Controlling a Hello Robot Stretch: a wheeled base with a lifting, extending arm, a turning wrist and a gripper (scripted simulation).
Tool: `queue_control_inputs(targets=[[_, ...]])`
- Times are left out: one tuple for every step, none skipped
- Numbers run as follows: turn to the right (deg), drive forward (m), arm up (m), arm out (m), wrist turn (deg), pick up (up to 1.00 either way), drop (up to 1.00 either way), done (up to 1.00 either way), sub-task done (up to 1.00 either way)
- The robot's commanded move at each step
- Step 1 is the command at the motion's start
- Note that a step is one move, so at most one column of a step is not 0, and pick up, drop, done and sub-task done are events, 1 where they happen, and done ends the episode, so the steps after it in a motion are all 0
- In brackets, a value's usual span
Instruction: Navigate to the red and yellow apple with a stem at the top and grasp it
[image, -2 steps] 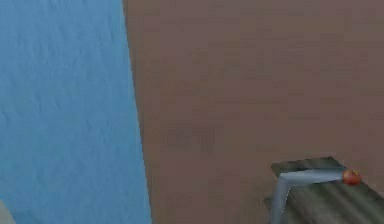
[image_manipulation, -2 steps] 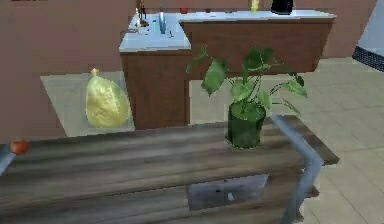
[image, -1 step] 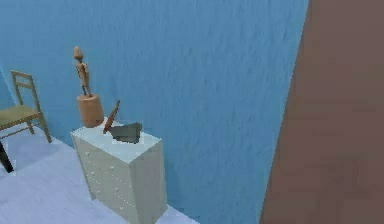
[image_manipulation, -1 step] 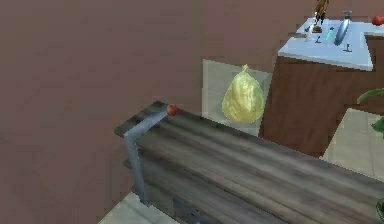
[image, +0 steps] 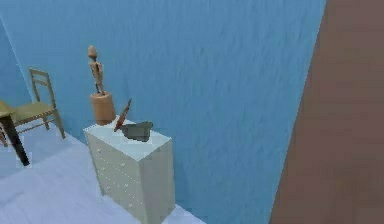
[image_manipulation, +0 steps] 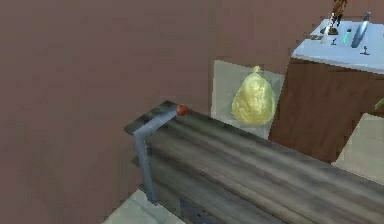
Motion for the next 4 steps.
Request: queue_control_inputs(targets=[[-45.0, 0.00, 0.00, 0.00, 0.0, 0.00, 0.00, 0.00, 0.00], [-45.0, 0.00, 0.00, 0.00, 0.0, 0.00, 0.00, 0.00, 0.00], [-45.0, 0.00, 0.00, 0.00, 0.0, 0.00, 0.00, 0.00, 0.00], [-27.0, 0.00, 0.00, 0.00, 0.0, 0.00, 0.00, 0.00, 0.00]])
